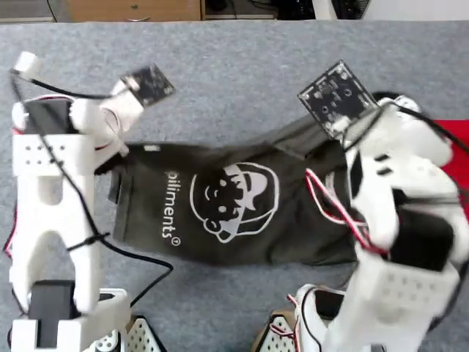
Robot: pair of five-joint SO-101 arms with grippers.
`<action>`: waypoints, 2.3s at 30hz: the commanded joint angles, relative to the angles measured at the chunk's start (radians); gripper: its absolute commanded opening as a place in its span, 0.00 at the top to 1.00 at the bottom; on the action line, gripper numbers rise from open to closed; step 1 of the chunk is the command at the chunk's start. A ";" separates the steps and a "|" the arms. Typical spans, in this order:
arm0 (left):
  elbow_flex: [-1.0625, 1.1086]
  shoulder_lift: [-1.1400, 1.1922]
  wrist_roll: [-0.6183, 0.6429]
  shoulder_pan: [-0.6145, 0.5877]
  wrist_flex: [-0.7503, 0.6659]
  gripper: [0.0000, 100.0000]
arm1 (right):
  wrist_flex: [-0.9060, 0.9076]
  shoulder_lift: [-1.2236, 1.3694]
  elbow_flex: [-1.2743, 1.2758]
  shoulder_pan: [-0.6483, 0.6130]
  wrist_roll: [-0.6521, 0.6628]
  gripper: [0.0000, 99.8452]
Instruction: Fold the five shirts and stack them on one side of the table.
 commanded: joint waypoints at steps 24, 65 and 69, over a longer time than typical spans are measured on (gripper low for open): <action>-0.818 -0.064 0.493 -0.204 -0.388 0.98 | -0.221 0.114 -0.811 0.205 0.012 1.00; 0.216 0.237 0.367 -0.129 -0.862 0.98 | -0.574 0.529 0.076 -0.139 0.052 1.00; 0.068 0.394 0.365 -0.135 -0.990 0.98 | -0.793 0.650 0.016 -0.140 0.057 1.00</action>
